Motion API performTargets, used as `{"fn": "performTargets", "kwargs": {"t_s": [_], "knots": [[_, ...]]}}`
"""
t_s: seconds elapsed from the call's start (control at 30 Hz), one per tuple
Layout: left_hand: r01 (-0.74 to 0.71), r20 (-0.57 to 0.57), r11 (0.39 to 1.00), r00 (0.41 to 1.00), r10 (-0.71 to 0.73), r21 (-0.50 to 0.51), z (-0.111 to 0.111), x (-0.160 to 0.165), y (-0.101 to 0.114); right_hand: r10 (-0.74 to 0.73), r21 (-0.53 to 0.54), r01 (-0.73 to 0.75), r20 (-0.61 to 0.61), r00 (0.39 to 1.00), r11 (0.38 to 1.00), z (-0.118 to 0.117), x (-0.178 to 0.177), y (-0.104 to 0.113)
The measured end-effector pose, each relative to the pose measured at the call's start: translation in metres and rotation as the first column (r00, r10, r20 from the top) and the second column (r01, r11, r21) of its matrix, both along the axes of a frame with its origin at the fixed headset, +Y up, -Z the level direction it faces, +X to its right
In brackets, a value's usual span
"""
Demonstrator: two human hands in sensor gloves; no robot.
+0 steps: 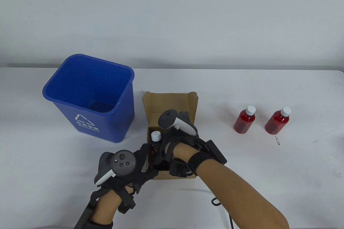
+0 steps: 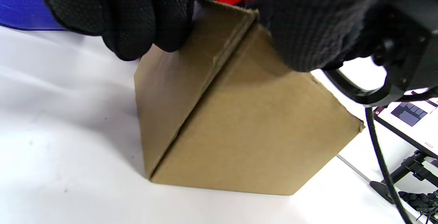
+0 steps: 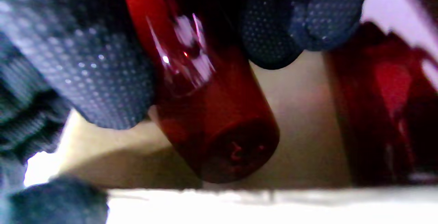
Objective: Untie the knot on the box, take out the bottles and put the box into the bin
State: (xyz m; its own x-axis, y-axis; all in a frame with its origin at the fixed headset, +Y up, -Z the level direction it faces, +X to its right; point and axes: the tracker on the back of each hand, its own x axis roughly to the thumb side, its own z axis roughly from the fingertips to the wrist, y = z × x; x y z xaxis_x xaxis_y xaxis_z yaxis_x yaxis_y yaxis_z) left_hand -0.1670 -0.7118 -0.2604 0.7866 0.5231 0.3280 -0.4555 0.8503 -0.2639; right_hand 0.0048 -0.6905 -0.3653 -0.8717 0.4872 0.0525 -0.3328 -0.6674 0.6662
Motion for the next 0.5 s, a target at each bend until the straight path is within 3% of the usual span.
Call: {"fn": "performTargets", "kwargs": {"t_s": [0.27, 0.5], "knots": [[0.016, -0.005, 1.0, 1.0, -0.016, 0.011, 0.001, 0.0, 0.0, -0.12, 0.271, 0.097, 0.068, 0.99, 0.958, 0.01, 0.043, 0.061], [0.02, -0.006, 1.0, 1.0, -0.02, 0.015, 0.002, 0.0, 0.0, -0.122, 0.471, 0.053, 0.116, 0.986, 0.88, 0.022, 0.101, 0.098]]}}
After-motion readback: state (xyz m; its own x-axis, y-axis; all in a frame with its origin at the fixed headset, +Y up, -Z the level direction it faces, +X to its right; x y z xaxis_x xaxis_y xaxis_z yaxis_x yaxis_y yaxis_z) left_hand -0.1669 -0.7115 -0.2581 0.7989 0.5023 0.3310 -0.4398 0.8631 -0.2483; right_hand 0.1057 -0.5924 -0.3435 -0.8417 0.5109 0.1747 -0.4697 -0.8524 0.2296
